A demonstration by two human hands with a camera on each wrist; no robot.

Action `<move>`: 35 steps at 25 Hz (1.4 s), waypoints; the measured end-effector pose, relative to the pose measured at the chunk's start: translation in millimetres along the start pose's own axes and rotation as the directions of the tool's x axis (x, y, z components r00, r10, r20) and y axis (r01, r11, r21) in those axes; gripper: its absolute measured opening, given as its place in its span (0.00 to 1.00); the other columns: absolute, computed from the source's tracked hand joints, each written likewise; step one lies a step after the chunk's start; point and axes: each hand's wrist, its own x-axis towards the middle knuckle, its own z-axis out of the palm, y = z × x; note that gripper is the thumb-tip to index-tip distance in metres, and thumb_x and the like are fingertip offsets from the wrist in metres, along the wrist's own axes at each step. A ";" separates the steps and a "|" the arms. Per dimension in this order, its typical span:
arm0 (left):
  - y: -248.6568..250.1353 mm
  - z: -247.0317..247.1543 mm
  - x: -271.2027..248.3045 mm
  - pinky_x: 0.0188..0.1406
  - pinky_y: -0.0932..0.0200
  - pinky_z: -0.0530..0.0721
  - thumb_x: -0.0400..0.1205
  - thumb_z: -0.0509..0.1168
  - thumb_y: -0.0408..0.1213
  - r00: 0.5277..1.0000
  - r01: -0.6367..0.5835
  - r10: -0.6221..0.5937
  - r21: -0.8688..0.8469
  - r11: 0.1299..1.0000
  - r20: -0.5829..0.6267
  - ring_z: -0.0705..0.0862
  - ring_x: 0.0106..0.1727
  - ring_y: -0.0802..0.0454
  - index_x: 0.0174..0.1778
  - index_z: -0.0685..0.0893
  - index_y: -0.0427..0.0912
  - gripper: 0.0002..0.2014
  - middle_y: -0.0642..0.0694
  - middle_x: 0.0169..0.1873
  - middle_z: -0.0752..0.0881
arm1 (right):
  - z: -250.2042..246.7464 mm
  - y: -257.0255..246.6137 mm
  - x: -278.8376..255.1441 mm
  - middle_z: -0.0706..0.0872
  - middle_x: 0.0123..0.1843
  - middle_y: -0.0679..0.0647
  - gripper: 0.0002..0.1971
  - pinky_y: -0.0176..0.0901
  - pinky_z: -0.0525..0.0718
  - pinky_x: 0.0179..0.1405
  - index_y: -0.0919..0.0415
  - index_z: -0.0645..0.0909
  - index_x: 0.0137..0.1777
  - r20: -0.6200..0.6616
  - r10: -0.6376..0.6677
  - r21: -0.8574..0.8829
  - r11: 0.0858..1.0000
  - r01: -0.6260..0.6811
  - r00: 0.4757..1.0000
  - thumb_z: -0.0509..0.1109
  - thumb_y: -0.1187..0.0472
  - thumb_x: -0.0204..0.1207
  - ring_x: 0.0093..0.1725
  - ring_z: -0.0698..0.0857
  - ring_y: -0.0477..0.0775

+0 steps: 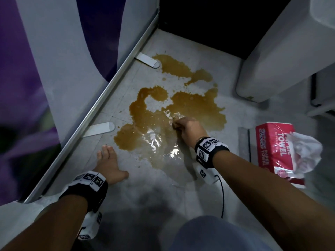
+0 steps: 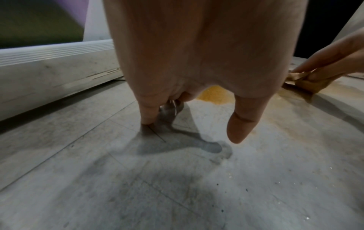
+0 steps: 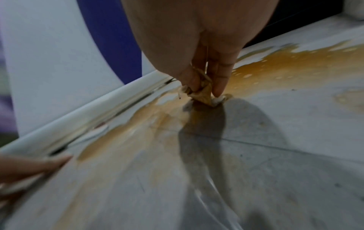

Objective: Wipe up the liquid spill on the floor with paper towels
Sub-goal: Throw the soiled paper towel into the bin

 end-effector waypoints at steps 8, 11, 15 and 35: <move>30.8 -72.8 -13.3 0.52 0.59 0.80 0.73 0.66 0.57 0.995 -0.045 0.025 0.204 0.978 0.099 0.84 0.56 0.45 0.53 0.87 0.45 0.21 0.43 0.59 0.86 | -73.9 9.2 -4.7 0.79 0.55 0.54 0.17 0.33 0.78 0.49 0.53 0.88 0.63 -0.090 0.239 0.291 0.935 -0.204 0.967 0.64 0.68 0.82 0.51 0.80 0.53; 82.7 -111.7 -28.9 0.53 0.58 0.82 0.74 0.65 0.53 0.985 -0.164 0.170 0.262 0.951 -0.002 0.86 0.53 0.45 0.48 0.89 0.49 0.15 0.46 0.54 0.89 | -123.6 20.8 -6.3 0.84 0.50 0.53 0.19 0.44 0.85 0.49 0.55 0.90 0.43 -0.119 0.322 0.435 0.867 -0.242 0.939 0.59 0.74 0.75 0.50 0.86 0.59; 165.4 -158.8 -51.7 0.64 0.56 0.79 0.80 0.67 0.45 0.932 -0.328 0.347 0.168 0.930 -0.102 0.83 0.63 0.46 0.63 0.86 0.47 0.16 0.45 0.62 0.86 | -191.5 40.0 -14.3 0.89 0.37 0.62 0.08 0.48 0.85 0.35 0.61 0.86 0.40 -0.155 0.380 0.553 0.798 -0.239 0.912 0.67 0.64 0.78 0.36 0.89 0.62; 349.9 -218.6 -137.6 0.55 0.55 0.80 0.82 0.65 0.47 0.722 -0.578 0.638 0.273 0.769 -0.268 0.84 0.55 0.46 0.58 0.88 0.47 0.13 0.47 0.54 0.87 | -379.8 60.6 -2.5 0.90 0.39 0.59 0.11 0.53 0.91 0.43 0.59 0.85 0.45 -0.437 0.363 0.205 0.931 -0.302 0.823 0.60 0.65 0.74 0.39 0.91 0.61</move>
